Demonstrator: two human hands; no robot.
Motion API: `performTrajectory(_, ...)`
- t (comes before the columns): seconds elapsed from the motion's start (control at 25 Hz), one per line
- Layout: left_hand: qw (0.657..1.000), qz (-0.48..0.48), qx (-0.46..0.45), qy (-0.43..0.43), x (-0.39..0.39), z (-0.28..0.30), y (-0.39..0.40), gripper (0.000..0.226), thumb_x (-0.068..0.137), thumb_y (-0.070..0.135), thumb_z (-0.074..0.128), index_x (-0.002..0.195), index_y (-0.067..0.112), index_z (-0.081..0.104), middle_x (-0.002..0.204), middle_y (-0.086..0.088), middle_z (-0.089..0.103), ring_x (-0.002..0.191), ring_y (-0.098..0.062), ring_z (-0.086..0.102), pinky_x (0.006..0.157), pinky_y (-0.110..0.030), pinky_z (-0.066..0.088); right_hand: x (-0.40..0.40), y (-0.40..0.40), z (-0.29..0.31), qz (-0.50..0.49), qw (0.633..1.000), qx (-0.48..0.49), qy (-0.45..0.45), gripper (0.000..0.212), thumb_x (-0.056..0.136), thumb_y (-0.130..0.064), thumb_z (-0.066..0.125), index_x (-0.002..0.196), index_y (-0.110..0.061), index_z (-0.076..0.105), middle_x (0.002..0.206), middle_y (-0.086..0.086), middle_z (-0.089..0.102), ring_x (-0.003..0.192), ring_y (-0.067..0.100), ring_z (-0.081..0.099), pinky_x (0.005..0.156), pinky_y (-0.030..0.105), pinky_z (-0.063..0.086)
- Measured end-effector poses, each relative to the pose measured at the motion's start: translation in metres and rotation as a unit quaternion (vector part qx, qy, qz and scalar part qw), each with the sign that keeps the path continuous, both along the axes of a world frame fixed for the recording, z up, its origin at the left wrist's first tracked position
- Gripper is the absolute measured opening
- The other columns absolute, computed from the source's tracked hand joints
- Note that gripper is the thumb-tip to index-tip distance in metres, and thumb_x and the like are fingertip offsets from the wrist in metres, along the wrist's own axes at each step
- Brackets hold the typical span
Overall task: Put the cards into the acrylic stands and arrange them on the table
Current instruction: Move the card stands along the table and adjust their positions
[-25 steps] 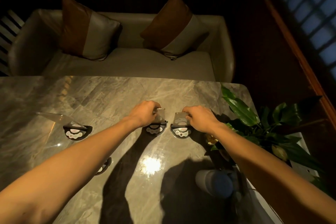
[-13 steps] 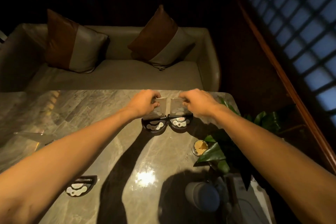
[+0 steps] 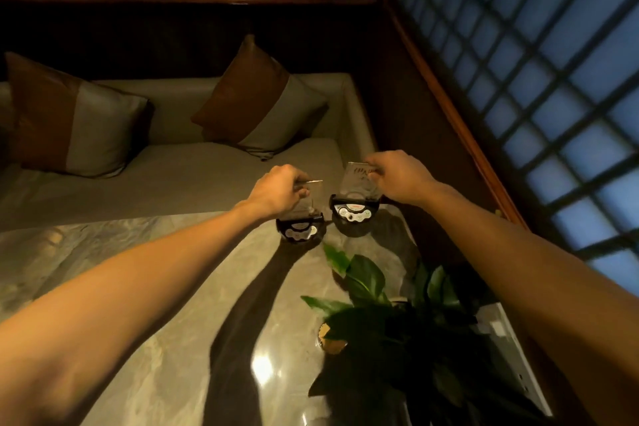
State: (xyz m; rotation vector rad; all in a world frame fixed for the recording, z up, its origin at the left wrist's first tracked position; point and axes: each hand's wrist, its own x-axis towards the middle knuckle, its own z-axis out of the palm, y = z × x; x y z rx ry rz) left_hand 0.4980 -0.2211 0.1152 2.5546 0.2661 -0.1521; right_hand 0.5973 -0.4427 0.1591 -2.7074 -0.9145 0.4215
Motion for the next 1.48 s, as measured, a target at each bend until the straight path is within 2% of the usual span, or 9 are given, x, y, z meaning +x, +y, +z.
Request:
performTrajectory(0.08,1.000,-0.011,0.004,0.012,0.019,-0.015,-0.012,0.031,0.094,0.019,0.066,0.125,0.018,0.069,0.117,-0.004,0.073,0.108,-0.021,0.067,0.091,-0.040,0.055,0.015,-0.018,-0.019,-0.020,1.000,-0.009,0.003,0.016,0.099,-0.017,0.053,0.109,-0.018,0.065,0.107,0.004,0.071,0.097,0.027,0.067,0.083,0.050,0.056)
performTrajectory(0.28,0.999,-0.026,0.000,0.024,0.062,-0.046,-0.037,0.031,0.097,0.016,0.062,0.127,0.022,0.067,0.119,-0.002,0.072,0.109,-0.020,0.066,0.091,-0.038,0.054,0.053,-0.052,-0.058,-0.054,0.998,-0.008,0.026,0.027,0.102,-0.017,0.050,0.126,-0.023,0.062,0.103,-0.005,0.065,0.093,0.019,0.064,0.069,0.032,0.046)
performTrajectory(0.48,0.999,-0.042,-0.006,0.017,0.093,-0.068,-0.052,0.032,0.096,0.014,0.062,0.127,0.021,0.067,0.118,-0.002,0.072,0.110,-0.020,0.066,0.093,-0.041,0.055,0.080,-0.070,-0.085,-0.053,0.997,-0.020,0.055,0.022,0.102,-0.016,0.050,0.118,-0.024,0.064,0.103,-0.002,0.067,0.085,0.011,0.063,0.059,0.021,0.040)
performTrajectory(0.68,0.999,-0.015,-0.026,0.028,0.110,-0.075,-0.045,0.034,0.096,0.012,0.063,0.130,0.016,0.065,0.121,-0.005,0.071,0.112,-0.020,0.064,0.088,-0.028,0.047,0.089,-0.074,-0.103,-0.046,0.995,-0.012,0.086,0.022,0.103,-0.017,0.051,0.119,-0.023,0.065,0.107,-0.002,0.067,0.093,0.013,0.064,0.065,0.022,0.045)
performTrajectory(0.96,0.999,-0.033,-0.018,0.019,0.097,-0.077,-0.049,0.036,0.095,0.019,0.063,0.131,0.017,0.063,0.120,-0.006,0.071,0.112,-0.024,0.064,0.091,-0.036,0.053,0.098,-0.071,-0.102,-0.043,0.993,-0.042,0.101,0.020,0.100,-0.015,0.055,0.116,-0.026,0.061,0.109,-0.002,0.067,0.096,0.015,0.066,0.069,0.026,0.052)
performTrajectory(1.08,0.999,-0.040,-0.017,0.023,0.088,-0.071,-0.048,0.043,0.092,0.017,0.068,0.134,0.018,0.059,0.125,-0.006,0.069,0.117,-0.024,0.063,0.095,-0.041,0.054,0.089,-0.066,-0.097,-0.039,0.993,-0.077,0.080,0.036,0.094,-0.012,0.061,0.128,-0.022,0.056,0.123,0.005,0.065,0.109,0.021,0.063,0.087,0.037,0.055)
performTrajectory(1.2,0.999,-0.024,-0.027,0.021,0.076,-0.055,-0.038,0.052,0.090,0.017,0.070,0.139,0.018,0.055,0.132,-0.006,0.065,0.120,-0.024,0.061,0.096,-0.035,0.051,0.076,-0.056,-0.086,-0.049,0.992,-0.116,0.024,0.056,0.091,-0.017,0.064,0.144,-0.020,0.045,0.139,0.009,0.056,0.131,0.031,0.050,0.115,0.055,0.033)
performTrajectory(1.32,0.999,-0.029,-0.020,0.020,0.055,-0.038,-0.027,0.052,0.089,0.021,0.071,0.139,0.019,0.055,0.132,-0.006,0.065,0.121,-0.023,0.061,0.097,-0.034,0.052,0.058,-0.044,-0.067,-0.046,0.992,-0.116,0.015,0.066,0.090,-0.024,0.067,0.150,-0.018,0.039,0.148,0.014,0.049,0.139,0.035,0.043,0.120,0.059,0.021)
performTrajectory(1.48,0.998,-0.054,0.010,0.023,0.013,-0.010,-0.005,0.057,0.089,0.037,0.071,0.140,0.019,0.054,0.141,-0.004,0.058,0.131,-0.023,0.052,0.105,-0.037,0.044,0.024,-0.013,-0.036,-0.029,0.996,-0.087,-0.003,0.061,0.095,-0.032,0.062,0.150,-0.019,0.040,0.148,0.014,0.049,0.137,0.034,0.046,0.117,0.057,0.030)
